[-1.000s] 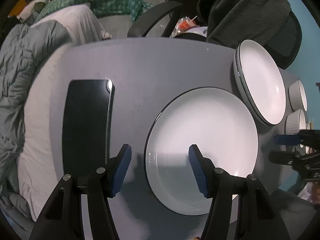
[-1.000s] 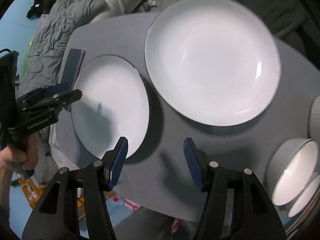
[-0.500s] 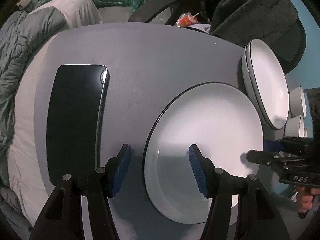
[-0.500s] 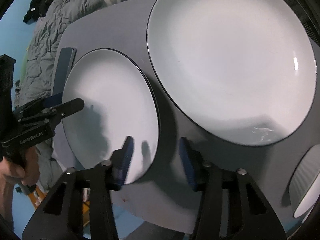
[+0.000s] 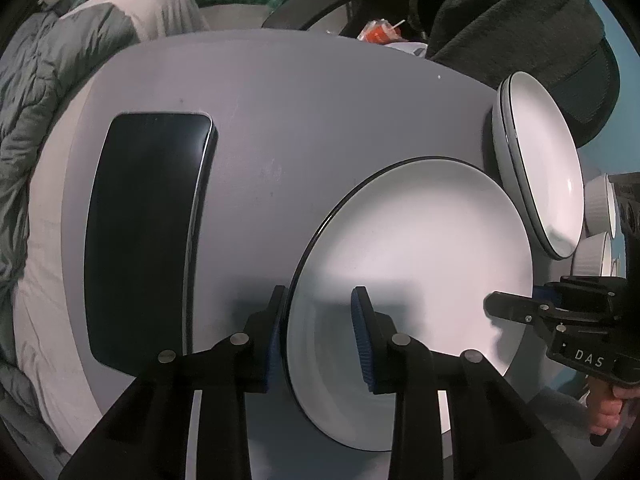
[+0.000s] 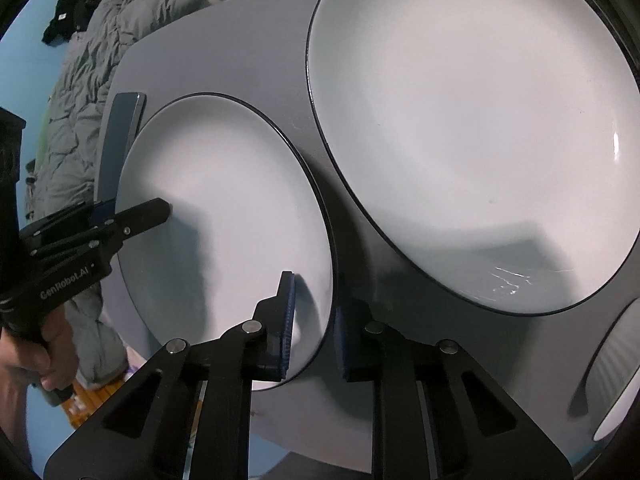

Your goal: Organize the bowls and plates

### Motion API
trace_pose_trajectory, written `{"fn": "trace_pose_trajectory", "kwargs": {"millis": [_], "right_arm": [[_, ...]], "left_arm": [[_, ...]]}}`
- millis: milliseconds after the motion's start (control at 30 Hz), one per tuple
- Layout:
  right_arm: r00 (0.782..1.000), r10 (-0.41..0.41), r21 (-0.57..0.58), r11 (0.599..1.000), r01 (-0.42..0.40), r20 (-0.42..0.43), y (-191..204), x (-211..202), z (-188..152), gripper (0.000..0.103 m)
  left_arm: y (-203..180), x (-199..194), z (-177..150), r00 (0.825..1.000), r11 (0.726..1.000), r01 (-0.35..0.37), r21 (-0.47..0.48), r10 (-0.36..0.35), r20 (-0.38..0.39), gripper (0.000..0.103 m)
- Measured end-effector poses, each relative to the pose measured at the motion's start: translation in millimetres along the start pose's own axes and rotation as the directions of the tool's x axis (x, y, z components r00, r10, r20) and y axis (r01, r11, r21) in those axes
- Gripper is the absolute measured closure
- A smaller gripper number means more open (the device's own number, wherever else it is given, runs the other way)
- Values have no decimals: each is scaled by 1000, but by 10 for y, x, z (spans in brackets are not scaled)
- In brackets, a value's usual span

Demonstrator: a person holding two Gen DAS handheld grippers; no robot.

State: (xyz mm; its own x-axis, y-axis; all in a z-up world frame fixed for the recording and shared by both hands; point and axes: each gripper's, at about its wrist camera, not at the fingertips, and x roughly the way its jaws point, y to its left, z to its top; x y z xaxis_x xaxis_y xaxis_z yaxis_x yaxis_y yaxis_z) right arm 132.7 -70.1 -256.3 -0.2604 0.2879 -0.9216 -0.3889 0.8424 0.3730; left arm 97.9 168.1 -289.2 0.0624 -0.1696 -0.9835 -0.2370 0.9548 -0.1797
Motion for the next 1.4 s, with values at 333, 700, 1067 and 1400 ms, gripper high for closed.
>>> {"fn": "trace_pose_trajectory", "kwargs": {"millis": [333,700,1067,1400], "right_arm": [[999,-24,-37,999,23,-27,-168,-44,-188,86],[999,-39,-25,999,38,-36,-491,-179,-493,85],[999,-39,46,998,39,-3,-1000,-393,-771,85],[997,-62,92,994,59,34,-1353,-589,-932,85]], "left_arm": [[-242,55,-428,1000,1000,4,-20,-5,-22,72],[-647,160,-812,999,998,16,-52,-18,-43,72],[-1025,231,-1044,998,998,49,-36,-51,-41,73],[-1178,231,-1089,996,998,65,10,-64,-61,73]]}}
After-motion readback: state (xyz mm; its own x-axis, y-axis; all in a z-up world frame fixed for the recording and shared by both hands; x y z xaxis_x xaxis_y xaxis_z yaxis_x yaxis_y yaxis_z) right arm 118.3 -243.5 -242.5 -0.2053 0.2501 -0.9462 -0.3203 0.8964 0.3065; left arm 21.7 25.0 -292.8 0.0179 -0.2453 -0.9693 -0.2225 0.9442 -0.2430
